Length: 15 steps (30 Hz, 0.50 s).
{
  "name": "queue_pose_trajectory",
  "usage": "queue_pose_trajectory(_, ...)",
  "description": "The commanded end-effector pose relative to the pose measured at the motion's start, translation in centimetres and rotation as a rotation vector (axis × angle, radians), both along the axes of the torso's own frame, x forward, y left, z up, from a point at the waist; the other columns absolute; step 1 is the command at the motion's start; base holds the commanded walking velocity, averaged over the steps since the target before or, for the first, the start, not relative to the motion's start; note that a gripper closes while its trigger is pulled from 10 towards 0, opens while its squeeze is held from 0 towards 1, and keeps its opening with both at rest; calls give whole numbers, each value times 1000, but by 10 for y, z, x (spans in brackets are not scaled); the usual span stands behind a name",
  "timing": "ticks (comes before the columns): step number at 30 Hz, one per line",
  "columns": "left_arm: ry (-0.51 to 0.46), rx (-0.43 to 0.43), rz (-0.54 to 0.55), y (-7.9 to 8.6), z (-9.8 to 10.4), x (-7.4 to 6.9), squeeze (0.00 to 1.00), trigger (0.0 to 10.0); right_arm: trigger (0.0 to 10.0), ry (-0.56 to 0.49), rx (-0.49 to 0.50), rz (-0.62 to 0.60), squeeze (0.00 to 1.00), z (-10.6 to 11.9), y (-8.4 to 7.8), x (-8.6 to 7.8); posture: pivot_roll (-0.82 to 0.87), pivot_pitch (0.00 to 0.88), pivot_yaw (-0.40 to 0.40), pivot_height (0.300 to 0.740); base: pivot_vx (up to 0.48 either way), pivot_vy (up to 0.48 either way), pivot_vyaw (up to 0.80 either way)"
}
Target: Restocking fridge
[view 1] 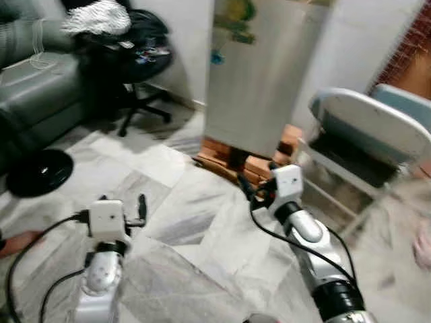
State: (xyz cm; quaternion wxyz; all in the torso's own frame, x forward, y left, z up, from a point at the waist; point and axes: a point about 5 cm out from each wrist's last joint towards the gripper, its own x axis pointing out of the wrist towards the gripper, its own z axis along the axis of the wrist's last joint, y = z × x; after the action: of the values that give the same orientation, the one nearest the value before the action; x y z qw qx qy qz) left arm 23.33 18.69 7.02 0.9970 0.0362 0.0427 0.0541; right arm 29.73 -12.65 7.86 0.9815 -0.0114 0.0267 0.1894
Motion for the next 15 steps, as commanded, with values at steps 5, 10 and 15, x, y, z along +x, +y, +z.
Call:
queue_pose_trajectory(5,-1,-21,-33,-8,2,6,0,10000,10000,-12,-17,-31,0,2,-11,2,-30,47,22,740,362,316,-800)
queue_pose_trajectory(10,5,-31,-39,-7,1,6,0,10000,10000,-15,-23,-41,0,1,-12,3,-31,48,25,740,358,320,-800)
queue_pose_trajectory(15,9,-33,-48,-9,0,6,0,10000,10000,-17,-24,-45,0,1,-12,3,-33,49,30,740,353,325,-800)
